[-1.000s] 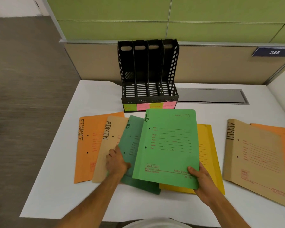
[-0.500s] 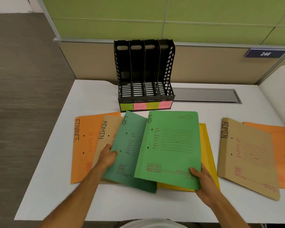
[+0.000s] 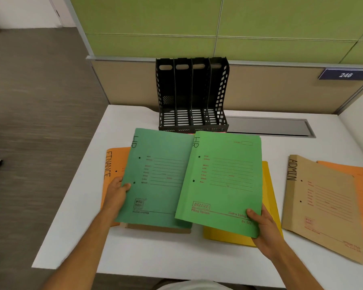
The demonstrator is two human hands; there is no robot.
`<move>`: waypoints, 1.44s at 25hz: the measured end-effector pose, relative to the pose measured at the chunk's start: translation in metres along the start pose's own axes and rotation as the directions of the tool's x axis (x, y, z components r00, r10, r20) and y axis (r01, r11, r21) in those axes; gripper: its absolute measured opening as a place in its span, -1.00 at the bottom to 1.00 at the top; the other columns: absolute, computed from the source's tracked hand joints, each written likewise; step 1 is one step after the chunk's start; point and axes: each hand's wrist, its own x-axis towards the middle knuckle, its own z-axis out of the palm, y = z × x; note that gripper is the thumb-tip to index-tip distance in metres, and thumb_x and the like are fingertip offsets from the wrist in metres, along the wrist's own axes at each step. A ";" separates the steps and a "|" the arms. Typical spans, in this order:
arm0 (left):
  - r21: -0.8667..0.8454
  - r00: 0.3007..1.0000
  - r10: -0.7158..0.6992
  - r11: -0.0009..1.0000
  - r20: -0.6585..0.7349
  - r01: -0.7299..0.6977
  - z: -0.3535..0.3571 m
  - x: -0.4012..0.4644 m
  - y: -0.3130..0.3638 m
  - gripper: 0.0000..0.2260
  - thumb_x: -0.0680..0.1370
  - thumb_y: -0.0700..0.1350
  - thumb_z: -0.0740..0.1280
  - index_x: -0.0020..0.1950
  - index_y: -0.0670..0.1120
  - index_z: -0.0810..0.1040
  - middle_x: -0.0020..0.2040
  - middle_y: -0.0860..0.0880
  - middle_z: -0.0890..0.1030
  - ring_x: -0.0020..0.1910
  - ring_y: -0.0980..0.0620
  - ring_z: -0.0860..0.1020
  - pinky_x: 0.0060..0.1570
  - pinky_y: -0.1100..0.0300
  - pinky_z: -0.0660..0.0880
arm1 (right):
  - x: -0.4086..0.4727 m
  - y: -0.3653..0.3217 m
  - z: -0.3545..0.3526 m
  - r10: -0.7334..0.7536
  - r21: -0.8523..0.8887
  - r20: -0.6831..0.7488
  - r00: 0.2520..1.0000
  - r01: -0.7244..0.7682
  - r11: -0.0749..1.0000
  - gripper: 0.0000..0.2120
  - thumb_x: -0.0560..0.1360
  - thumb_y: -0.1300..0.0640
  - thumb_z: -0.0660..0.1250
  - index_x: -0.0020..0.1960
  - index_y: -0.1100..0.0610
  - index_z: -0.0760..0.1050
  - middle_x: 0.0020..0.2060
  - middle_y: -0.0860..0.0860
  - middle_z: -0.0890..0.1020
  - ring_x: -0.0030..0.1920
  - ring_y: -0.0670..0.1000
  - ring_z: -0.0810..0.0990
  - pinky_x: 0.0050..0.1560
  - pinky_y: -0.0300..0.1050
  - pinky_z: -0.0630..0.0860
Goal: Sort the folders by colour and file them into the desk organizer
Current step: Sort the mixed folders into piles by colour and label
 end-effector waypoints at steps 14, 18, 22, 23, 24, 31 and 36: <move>-0.260 0.988 -0.030 0.963 0.151 0.069 0.064 -0.041 -0.013 -0.77 0.64 -0.21 0.24 0.25 0.01 0.53 0.09 -0.06 0.72 0.04 -0.11 0.71 0.01 -0.13 0.64 | -0.002 0.007 0.036 0.012 -0.163 0.057 0.998 -0.002 0.987 -0.52 0.46 0.24 0.40 0.35 -0.03 0.50 0.21 0.09 0.68 0.15 0.20 0.69 -0.04 0.09 0.68; -0.259 0.982 -0.014 0.964 0.187 0.063 0.079 -0.048 -0.019 -0.79 0.63 -0.19 0.25 0.23 0.01 0.51 0.13 -0.09 0.71 0.09 -0.14 0.69 0.08 -0.18 0.60 | -0.004 0.015 0.034 -0.043 -0.301 -0.007 0.999 0.039 0.953 -0.59 0.57 0.29 0.34 0.33 -0.09 0.51 0.18 0.03 0.70 0.10 0.13 0.71 0.01 0.12 0.66; -0.281 0.973 0.005 0.958 0.232 0.062 0.093 -0.063 -0.025 -0.79 0.63 -0.13 0.25 0.25 0.05 0.51 0.14 -0.10 0.70 0.08 -0.17 0.69 0.07 -0.20 0.61 | -0.007 0.019 0.037 -0.053 -0.304 -0.019 0.998 0.045 0.952 -0.53 0.59 0.32 0.32 0.36 -0.14 0.47 0.19 -0.04 0.69 0.09 0.07 0.72 0.00 0.10 0.68; -0.290 0.971 0.009 0.955 0.237 0.062 0.096 -0.069 -0.025 -0.79 0.63 -0.09 0.26 0.24 0.07 0.51 0.13 -0.10 0.70 0.07 -0.17 0.69 0.05 -0.20 0.62 | -0.008 0.019 0.037 -0.052 -0.297 -0.004 0.999 0.049 0.954 -0.47 0.58 0.34 0.31 0.39 -0.18 0.43 0.20 -0.07 0.68 0.10 0.07 0.71 0.02 0.14 0.68; -0.295 0.973 0.012 0.954 0.232 0.058 0.099 -0.075 -0.025 -0.81 0.63 -0.05 0.25 0.23 0.10 0.52 0.12 -0.10 0.71 0.06 -0.17 0.70 0.03 -0.20 0.63 | -0.009 0.019 0.036 -0.053 -0.287 0.014 0.998 0.055 0.956 -0.40 0.58 0.36 0.31 0.43 -0.22 0.39 0.21 -0.10 0.67 0.13 0.07 0.70 0.05 0.19 0.67; -0.308 0.989 0.010 0.951 0.149 0.037 0.103 -0.121 -0.024 -0.82 0.63 0.00 0.32 0.23 0.11 0.52 0.10 -0.07 0.72 0.03 -0.10 0.72 -0.06 -0.09 0.66 | -0.011 -0.002 0.018 0.042 -0.325 0.104 0.994 -0.006 0.946 -0.44 0.54 0.40 0.34 0.36 -0.13 0.46 0.17 0.01 0.70 0.08 0.17 0.72 -0.09 0.11 0.68; -0.281 0.994 -0.044 0.957 0.099 0.070 0.086 -0.141 -0.027 -0.78 0.61 -0.07 0.37 0.25 0.01 0.50 0.10 -0.03 0.72 0.04 -0.06 0.72 -0.03 -0.04 0.66 | -0.010 -0.005 0.010 0.220 -0.289 0.206 0.954 -0.155 0.945 -0.63 0.61 0.28 0.28 0.32 -0.05 0.52 0.24 0.08 0.67 0.18 0.20 0.68 0.02 0.17 0.66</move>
